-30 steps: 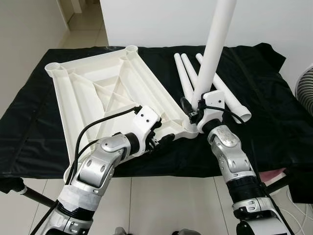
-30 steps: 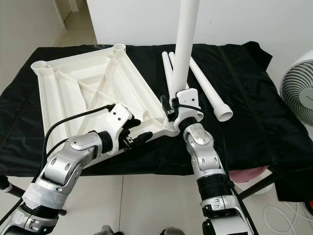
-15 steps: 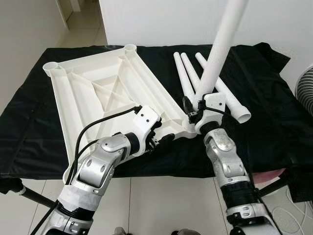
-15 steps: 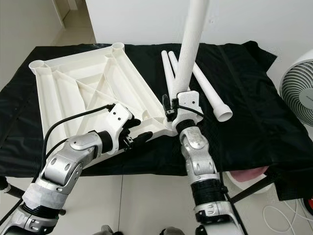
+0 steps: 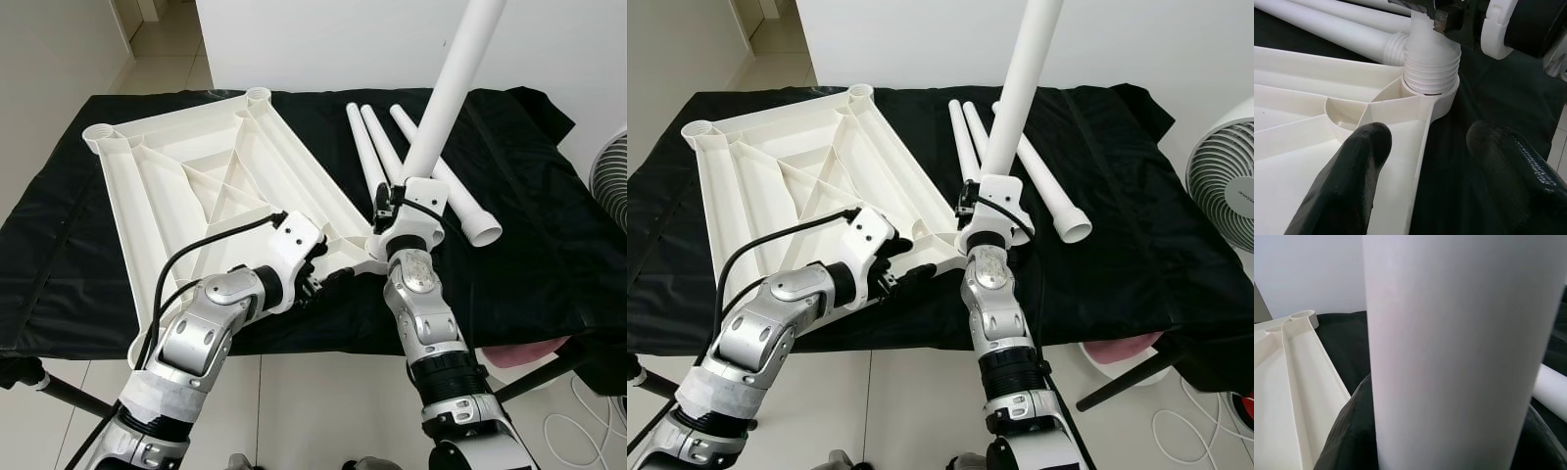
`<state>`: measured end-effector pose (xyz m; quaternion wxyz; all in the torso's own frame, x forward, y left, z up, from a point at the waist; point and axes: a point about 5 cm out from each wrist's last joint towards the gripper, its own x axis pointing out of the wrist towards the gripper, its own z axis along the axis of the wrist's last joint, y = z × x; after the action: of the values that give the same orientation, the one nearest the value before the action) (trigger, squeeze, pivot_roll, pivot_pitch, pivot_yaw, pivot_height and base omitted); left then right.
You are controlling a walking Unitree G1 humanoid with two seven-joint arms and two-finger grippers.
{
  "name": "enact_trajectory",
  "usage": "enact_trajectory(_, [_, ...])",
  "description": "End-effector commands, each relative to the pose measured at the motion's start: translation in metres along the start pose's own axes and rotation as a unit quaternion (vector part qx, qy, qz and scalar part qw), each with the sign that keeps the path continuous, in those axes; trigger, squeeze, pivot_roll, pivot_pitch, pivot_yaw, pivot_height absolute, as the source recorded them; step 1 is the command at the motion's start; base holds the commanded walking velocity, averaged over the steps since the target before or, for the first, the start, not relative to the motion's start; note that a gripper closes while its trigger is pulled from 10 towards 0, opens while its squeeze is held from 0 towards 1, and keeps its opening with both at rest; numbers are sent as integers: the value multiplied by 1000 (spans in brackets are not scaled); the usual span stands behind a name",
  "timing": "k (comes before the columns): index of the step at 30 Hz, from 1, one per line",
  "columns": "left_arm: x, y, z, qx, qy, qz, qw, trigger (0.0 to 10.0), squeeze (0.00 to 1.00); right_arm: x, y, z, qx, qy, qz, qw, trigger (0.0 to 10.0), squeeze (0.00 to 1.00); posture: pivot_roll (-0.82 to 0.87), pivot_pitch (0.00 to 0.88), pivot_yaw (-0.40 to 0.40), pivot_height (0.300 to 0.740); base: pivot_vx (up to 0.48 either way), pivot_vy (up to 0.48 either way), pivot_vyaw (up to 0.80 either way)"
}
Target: Building children table
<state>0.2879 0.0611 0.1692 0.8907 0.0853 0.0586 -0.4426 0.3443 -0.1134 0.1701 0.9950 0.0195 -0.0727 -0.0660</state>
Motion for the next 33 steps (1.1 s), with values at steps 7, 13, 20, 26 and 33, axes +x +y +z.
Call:
enact_trajectory(7, [1, 0, -4, 2, 9, 20, 1000, 10000, 0, -8, -1, -24, -32, 36, 6, 999, 10000, 0, -139, 41, 32, 740, 0, 0, 0])
enact_trajectory(13, [3, -1, -3, 14, 2, 25, 1000, 10000, 0, -10, 5, -4, -32, -14, 45, 998, 10000, 0, -142, 35, 30, 740, 0, 0, 0])
enact_trajectory(20, [10, -8, 3, 41, -21, 26, 999, 10000, 0, -8, 9, 31, -26, -72, 87, 993, 10000, 0, -144, 34, 31, 740, 0, 0, 0])
enact_trajectory(26, [19, -18, 17, 16, -57, -14, 998, 10000, 1000, -3, 5, 63, 0, -105, 133, 986, 10000, 0, -152, 32, 35, 740, 0, 0, 0])
enact_trajectory(33, [34, -17, 49, 33, -101, -37, 994, 10000, 1000, 9, -17, 65, -17, -91, 184, 978, 10000, 0, -153, 41, 40, 740, 0, 0, 0])
